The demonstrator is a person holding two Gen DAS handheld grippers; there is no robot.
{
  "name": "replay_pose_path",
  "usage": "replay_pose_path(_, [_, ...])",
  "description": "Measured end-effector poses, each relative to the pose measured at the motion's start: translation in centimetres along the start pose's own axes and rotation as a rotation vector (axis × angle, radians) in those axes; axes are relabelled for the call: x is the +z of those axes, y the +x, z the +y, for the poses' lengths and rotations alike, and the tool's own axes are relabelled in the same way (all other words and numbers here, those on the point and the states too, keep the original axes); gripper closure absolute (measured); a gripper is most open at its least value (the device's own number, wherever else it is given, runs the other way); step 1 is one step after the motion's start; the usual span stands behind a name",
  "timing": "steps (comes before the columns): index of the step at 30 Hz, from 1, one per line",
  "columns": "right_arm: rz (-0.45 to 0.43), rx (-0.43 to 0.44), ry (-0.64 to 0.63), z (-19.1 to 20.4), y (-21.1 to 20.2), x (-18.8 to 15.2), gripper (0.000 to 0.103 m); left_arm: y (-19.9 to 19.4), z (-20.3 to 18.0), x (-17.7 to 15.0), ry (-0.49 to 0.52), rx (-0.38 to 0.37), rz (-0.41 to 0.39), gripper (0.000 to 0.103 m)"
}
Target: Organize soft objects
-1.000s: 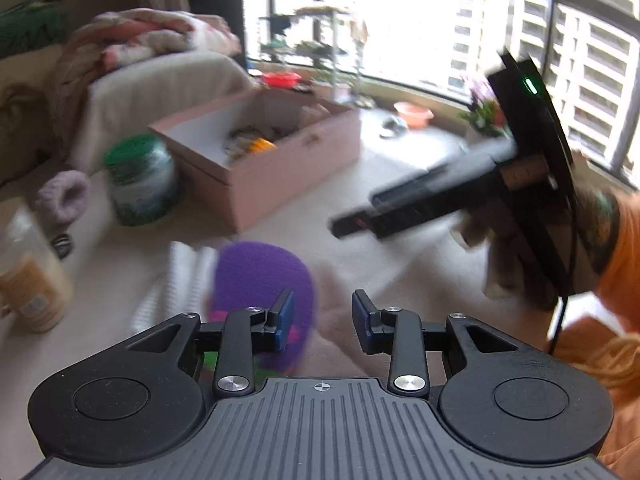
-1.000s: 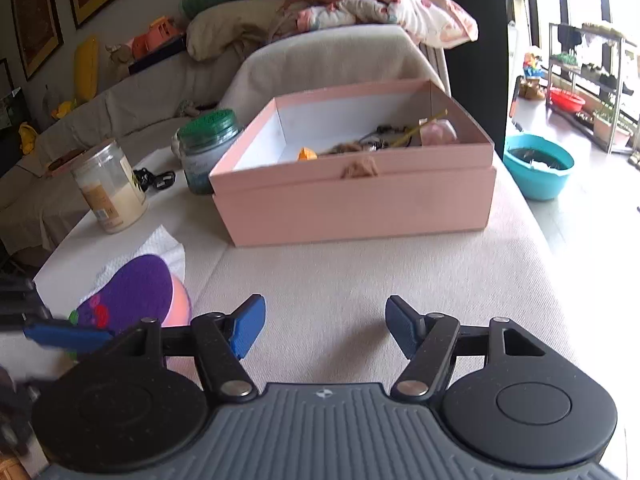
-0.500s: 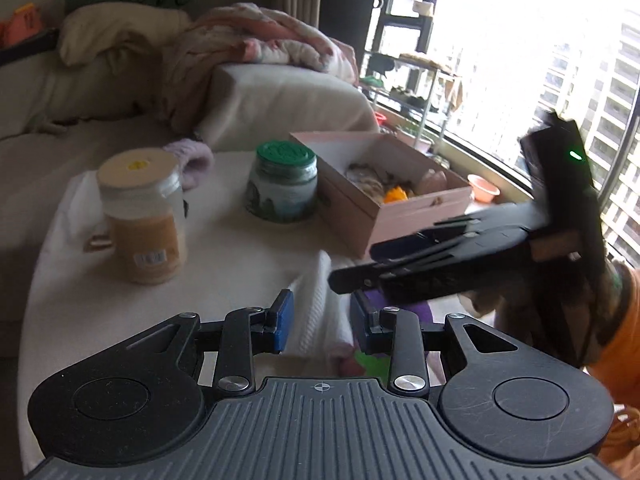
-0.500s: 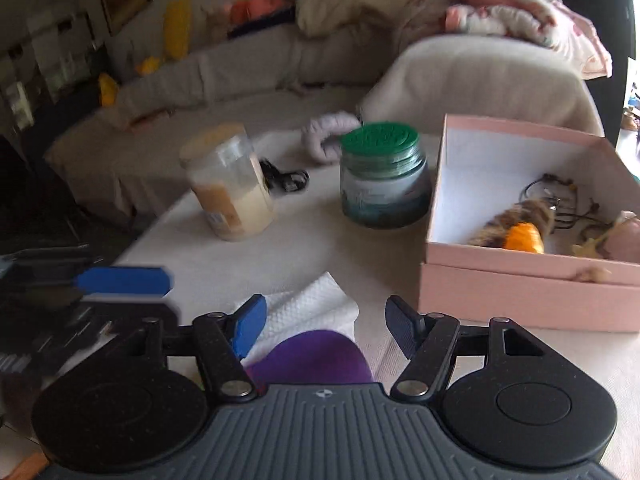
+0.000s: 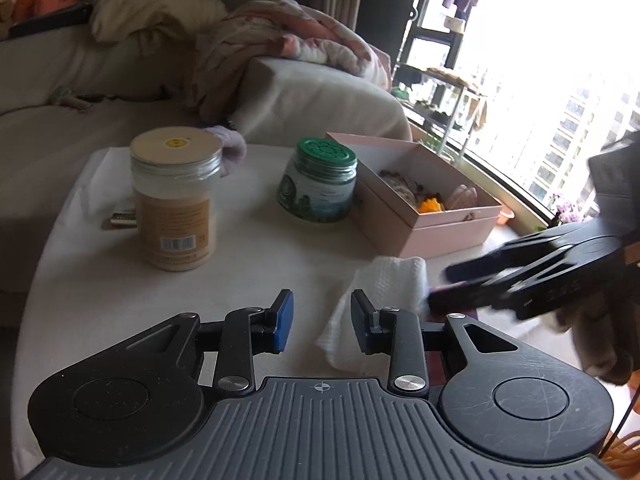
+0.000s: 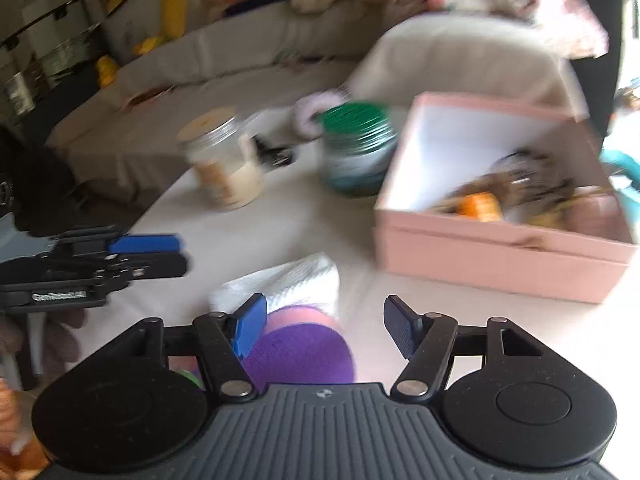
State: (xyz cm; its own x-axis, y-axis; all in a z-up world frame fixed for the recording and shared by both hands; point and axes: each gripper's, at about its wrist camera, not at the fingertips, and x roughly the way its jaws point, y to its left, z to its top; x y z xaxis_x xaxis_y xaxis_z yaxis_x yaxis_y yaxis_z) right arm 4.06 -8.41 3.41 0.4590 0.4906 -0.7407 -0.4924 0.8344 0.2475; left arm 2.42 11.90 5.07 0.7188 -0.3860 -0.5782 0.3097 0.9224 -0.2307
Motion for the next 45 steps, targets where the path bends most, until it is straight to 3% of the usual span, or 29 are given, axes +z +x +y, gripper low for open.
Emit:
replay_pose_path(4, [0.097, 0.003, 0.004, 2.1, 4.3, 2.2, 0.038, -1.1, 1.2, -0.3, -0.024, 0.027, -0.019, 0.068])
replay_pose_path(5, [0.105, -0.028, -0.006, 2.7, 5.4, 2.7, 0.046, -1.4, 1.7, -0.4, -0.036, 0.035, -0.026, 0.068])
replay_pose_path(6, [0.099, -0.051, -0.025, 3.2, 5.9, 3.2, 0.065, -1.7, 2.1, -0.5, -0.046, 0.043, -0.031, 0.068])
replay_pose_path(7, [0.088, -0.070, -0.052, 3.6, 6.2, 3.7, 0.070, -2.0, 2.5, -0.6, -0.056, 0.050, -0.035, 0.068])
replay_pose_path(9, [0.064, -0.071, -0.074, 4.3, 6.0, 4.6, 0.100, -2.4, 3.2, -0.8, -0.068, 0.059, -0.040, 0.068])
replay_pose_path(11, [0.010, -0.036, -0.072, 4.5, 4.3, 5.7, 0.101, -2.7, 3.4, -1.0, -0.073, 0.060, -0.044, 0.068])
replay_pose_path(14, [-0.145, -0.017, -0.105, 5.1, 0.1, 6.6, 0.101, -2.7, 3.2, -1.0, -0.069, 0.043, -0.045, 0.068])
replay_pose_path(17, [-0.218, 0.011, -0.111, 5.4, -2.9, 6.9, 0.101, -2.4, 2.5, -0.9, -0.053, 0.025, -0.045, 0.068])
replay_pose_path(23, [-0.334, -0.117, -0.098, 3.6, -6.7, 4.1, 0.101, -2.5, 0.8, -0.6, 0.009, 0.002, -0.054, 0.068])
replay_pose_path(28, [-0.314, -0.255, -0.033, -0.2, -8.0, -0.2, 0.101, -1.6, -0.4, -0.2, 0.048, -0.008, -0.041, 0.068])
replay_pose_path(31, [-0.283, -0.400, -0.024, -2.3, -7.9, -3.2, 0.101, -0.7, -1.6, 0.3, 0.070, -0.030, -0.034, 0.068])
replay_pose_path(35, [-0.194, -0.511, 0.030, -5.3, -6.5, -6.6, 0.101, 0.9, -4.1, 1.2, 0.116, -0.063, -0.014, 0.068])
replay_pose_path(39, [-0.180, -0.628, 0.041, -6.8, -6.1, -8.8, 0.101, 3.0, -7.2, 1.8, 0.161, -0.082, 0.016, 0.068])
replay_pose_path(42, [-0.189, -0.635, 0.068, -7.6, -6.5, -9.7, 0.100, 4.9, -9.6, 1.5, 0.216, -0.074, 0.034, 0.068])
replay_pose_path(45, [-0.189, -0.597, 0.107, -8.1, -6.2, -10.3, 0.092, 6.8, -11.7, 0.4, 0.302, -0.085, 0.065, 0.068])
